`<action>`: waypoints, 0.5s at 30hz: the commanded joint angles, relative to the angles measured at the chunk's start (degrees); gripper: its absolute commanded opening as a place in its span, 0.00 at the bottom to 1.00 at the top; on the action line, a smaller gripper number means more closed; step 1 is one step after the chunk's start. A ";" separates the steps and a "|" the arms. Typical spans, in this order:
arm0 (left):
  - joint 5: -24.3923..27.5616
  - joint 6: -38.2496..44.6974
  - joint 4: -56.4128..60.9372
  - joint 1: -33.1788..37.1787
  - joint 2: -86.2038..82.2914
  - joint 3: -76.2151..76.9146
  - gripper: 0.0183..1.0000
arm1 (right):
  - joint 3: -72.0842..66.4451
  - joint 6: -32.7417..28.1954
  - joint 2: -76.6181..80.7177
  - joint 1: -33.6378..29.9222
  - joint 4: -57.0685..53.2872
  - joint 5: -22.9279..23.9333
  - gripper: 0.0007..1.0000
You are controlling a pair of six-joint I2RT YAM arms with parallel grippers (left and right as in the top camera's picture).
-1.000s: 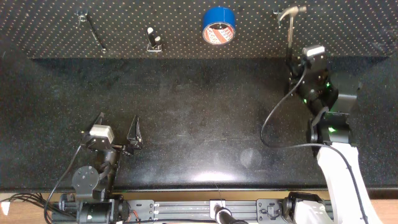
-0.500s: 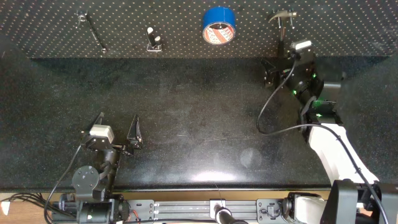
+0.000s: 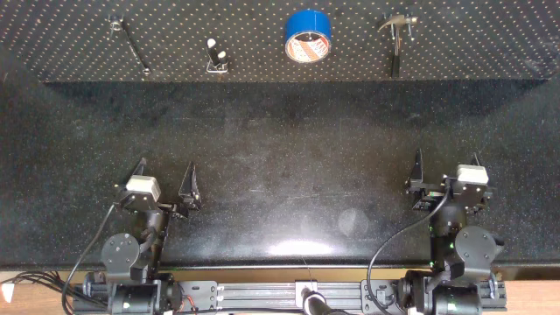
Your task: Place Tools Onto Pegboard
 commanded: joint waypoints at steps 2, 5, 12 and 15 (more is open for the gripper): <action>0.57 -0.50 -0.24 -0.15 -0.48 -0.13 0.99 | -10.91 0.42 -7.98 -0.13 1.99 -2.75 0.98; 0.57 -0.50 -0.24 -0.15 -0.48 -0.13 0.99 | -10.91 0.42 -7.96 -0.13 1.99 -2.75 0.98; 0.57 -0.50 -0.24 -0.15 -0.48 -0.13 0.99 | -10.91 0.44 -7.96 -0.13 1.97 -2.75 0.98; 0.57 -0.50 -0.24 -0.15 -0.48 -0.13 0.99 | -10.91 0.42 -7.96 -0.13 1.99 -2.75 0.98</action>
